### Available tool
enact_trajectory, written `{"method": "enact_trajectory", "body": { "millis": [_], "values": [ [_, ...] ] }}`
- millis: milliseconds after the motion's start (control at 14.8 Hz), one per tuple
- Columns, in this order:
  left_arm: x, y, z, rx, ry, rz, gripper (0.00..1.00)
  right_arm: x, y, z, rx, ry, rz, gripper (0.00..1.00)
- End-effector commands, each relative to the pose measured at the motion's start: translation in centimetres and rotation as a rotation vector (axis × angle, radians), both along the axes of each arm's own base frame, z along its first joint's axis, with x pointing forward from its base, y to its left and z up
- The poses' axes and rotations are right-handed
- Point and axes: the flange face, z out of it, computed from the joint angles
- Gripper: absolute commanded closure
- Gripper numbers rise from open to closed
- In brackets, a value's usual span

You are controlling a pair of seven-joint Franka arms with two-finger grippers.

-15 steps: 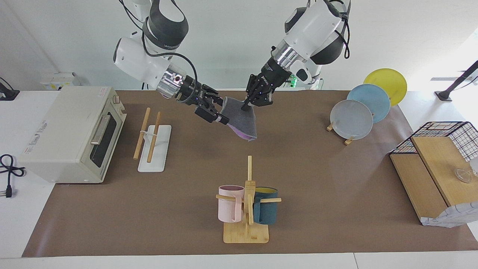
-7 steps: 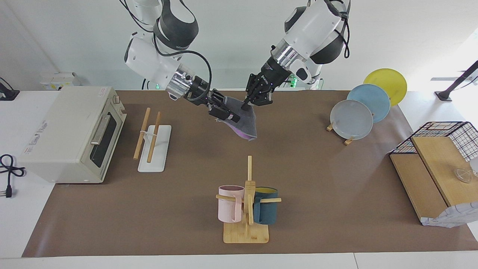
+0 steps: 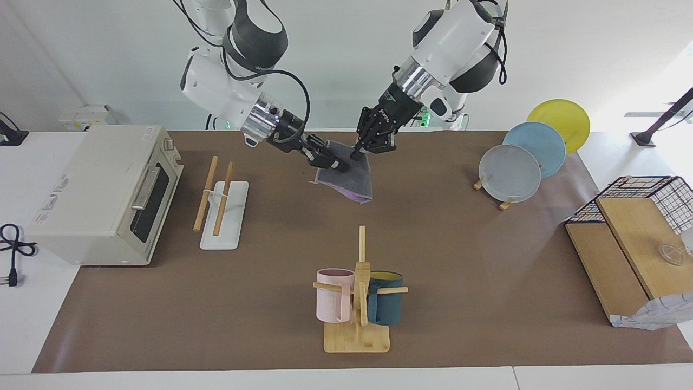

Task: Fold towel and hang on rack
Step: 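Grasp the towel with the right gripper while the left gripper holds it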

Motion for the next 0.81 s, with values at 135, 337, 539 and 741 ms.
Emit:
{"method": "enact_trajectory", "body": {
  "millis": [135,337,539,741],
  "values": [
    [-2.1,-0.5,-0.4,0.007,-0.001,-0.005,0.0,-0.3,0.0,-0.4,-0.004,-0.012,0.024,1.0],
    [-2.1,0.0,-0.8,0.025,-0.015,-0.021,0.0,-0.8,0.1,-1.0,-0.096,-0.053,0.119,1.0],
    [-0.7,2.4,-1.4,0.056,-0.052,-0.048,0.0,-2.7,-0.3,-2.5,-0.311,-0.213,0.472,1.0],
    [1.3,6.3,-1.9,0.107,-0.105,-0.111,0.0,-4.6,-1.9,-4.7,-0.446,-0.294,0.705,1.0]
  ]
}}
